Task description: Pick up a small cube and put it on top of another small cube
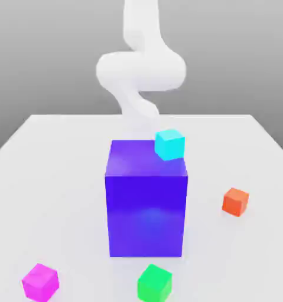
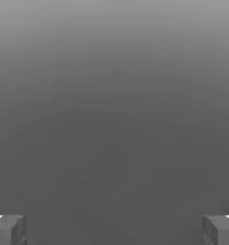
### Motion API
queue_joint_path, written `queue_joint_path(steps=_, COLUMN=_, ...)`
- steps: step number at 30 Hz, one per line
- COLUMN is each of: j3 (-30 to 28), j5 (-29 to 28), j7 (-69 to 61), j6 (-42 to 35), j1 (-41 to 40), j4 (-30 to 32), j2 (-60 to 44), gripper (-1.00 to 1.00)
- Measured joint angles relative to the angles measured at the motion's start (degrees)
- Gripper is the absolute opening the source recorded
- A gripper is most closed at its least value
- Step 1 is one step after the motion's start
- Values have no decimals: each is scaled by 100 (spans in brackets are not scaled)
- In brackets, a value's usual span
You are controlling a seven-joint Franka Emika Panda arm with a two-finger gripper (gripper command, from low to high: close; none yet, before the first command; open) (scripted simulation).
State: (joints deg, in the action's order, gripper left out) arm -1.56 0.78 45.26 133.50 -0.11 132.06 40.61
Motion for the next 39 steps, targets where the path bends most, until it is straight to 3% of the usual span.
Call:
queue_joint_path(steps=18, j3=-976, j5=740, j7=-547, j6=1238, j1=-318, j4=201, j2=-3775, gripper=0)
queue_joint_path(steps=28, j3=-1198, j5=943, j7=-704, j6=1955, j1=-760, j4=307, j2=-5824, gripper=0)
queue_joint_path(steps=32, j3=-947, j5=1251, j7=-936, j6=2526, j1=-1002, j4=159, j2=-6656, gripper=0)
queue_joint_path(steps=33, j3=-859, j5=1301, j7=-971, j6=2659, j1=-1079, j4=121, j2=-6831, gripper=-100)
queue_joint_path(steps=39, j3=-815, j5=1333, j7=-995, j6=2726, j1=-1115, j4=101, j2=-6918, gripper=-100)
